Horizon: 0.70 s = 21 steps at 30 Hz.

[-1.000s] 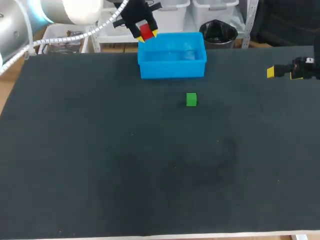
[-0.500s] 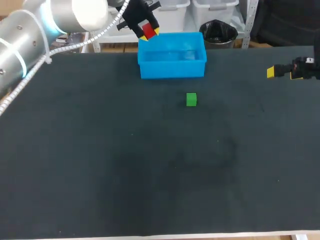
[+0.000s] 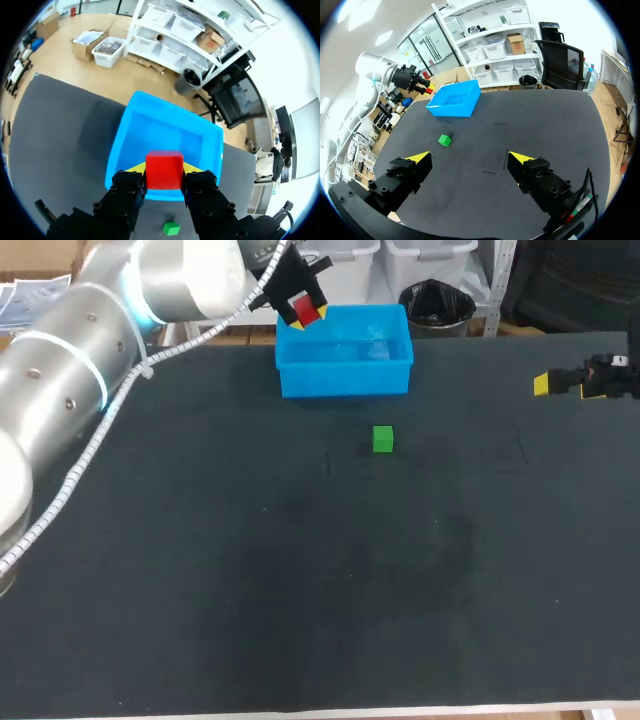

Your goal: Use the left arm to pick the red cube and place it into the blue plastic box first, then use the right arm to grasp the green cube and put it into the same blue plastic box after the first action is fully finished.

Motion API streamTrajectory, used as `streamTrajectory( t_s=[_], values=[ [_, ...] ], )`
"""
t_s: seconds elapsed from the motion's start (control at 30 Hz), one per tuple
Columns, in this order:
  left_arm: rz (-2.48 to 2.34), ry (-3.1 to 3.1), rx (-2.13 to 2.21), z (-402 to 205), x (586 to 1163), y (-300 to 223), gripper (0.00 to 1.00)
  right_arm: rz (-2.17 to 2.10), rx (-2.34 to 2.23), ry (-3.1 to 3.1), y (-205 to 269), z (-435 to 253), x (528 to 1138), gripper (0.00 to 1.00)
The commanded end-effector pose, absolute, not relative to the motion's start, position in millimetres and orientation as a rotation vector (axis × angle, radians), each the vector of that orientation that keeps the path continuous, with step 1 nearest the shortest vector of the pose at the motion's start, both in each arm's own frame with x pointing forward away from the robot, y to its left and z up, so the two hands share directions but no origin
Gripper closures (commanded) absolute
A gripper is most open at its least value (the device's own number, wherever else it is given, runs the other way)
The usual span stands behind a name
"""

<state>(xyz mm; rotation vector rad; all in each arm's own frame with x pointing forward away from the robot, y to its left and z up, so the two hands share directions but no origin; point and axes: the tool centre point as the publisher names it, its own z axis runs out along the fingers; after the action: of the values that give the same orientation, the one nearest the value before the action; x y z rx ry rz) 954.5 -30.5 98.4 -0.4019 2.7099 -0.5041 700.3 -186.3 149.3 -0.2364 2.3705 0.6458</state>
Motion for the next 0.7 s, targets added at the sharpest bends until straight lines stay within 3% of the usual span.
streamTrajectory(
  t_s=[0.03, 0.07, 0.1, 0.33, 0.7],
  values=[
    [-0.524, 2.854, -0.398, 100.4, 981.5, -33.0, 1.00, 0.645, -0.236, 2.371, -186.2, 149.4, 700.3, 0.00],
    [-0.518, 2.854, -0.402, 100.4, 981.7, -32.4, 0.82, 0.645, -0.236, 2.371, -186.2, 149.4, 700.3, 0.00],
    [-0.510, 2.850, -0.407, 100.8, 981.7, -31.9, 0.00, 0.645, -0.236, 2.371, -186.2, 149.4, 700.3, 0.00],
    [-0.497, 2.767, -0.374, 134.5, 965.5, -25.0, 0.00, 0.645, -0.236, 2.371, -186.2, 149.4, 700.3, 0.00],
    [-0.572, 2.571, -0.226, 201.3, 893.6, -8.2, 0.00, 0.645, -0.236, 2.371, -186.2, 149.4, 700.3, 0.00]
  ],
)
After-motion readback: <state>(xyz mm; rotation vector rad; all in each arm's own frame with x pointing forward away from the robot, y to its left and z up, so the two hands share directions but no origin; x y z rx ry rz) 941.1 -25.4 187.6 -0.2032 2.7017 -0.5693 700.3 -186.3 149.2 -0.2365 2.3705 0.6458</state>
